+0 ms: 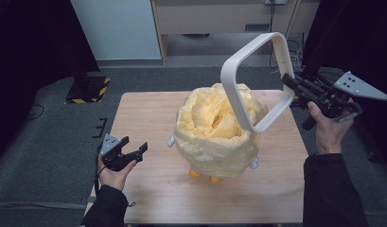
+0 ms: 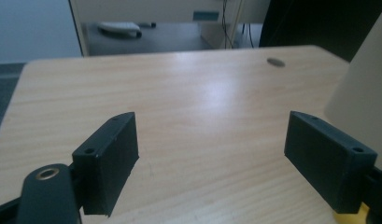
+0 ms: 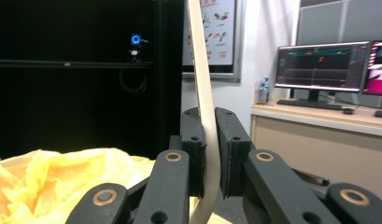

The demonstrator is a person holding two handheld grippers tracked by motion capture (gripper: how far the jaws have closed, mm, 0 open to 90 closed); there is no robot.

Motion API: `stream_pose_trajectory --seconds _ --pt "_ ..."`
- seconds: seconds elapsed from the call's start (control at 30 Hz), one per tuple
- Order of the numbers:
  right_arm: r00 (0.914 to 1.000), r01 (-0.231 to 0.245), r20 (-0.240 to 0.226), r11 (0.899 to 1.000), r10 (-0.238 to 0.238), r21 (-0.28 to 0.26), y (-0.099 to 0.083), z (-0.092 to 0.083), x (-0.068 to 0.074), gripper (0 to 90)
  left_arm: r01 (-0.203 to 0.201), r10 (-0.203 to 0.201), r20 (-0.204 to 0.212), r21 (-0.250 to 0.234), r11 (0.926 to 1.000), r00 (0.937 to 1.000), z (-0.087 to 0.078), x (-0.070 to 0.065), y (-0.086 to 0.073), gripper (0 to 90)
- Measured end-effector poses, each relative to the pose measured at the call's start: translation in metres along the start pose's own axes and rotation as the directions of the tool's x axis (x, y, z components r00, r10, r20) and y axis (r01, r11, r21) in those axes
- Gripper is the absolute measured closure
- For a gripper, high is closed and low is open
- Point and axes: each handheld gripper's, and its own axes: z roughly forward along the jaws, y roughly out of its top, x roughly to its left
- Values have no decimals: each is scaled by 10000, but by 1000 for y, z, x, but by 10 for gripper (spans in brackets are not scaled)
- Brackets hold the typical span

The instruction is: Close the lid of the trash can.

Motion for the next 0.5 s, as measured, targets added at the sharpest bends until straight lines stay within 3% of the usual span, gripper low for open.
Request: stream_pose_trajectory --seconds 0.2,0.4,0.5 --pt "9961 -34 -878 9996 58 274 -6 14 2 832 321 -308 167 -863 9957 9994 -11 0 17 169" --pt "9880 -78 -1537 9987 153 495 -8 26 4 832 255 -216 308 -1324 9909 9993 -16 -5 31 168" --pt "9814 81 -1915 9955 101 941 -10 34 8 832 105 -54 328 -1599 9871 9994 -19 -11 42 167"
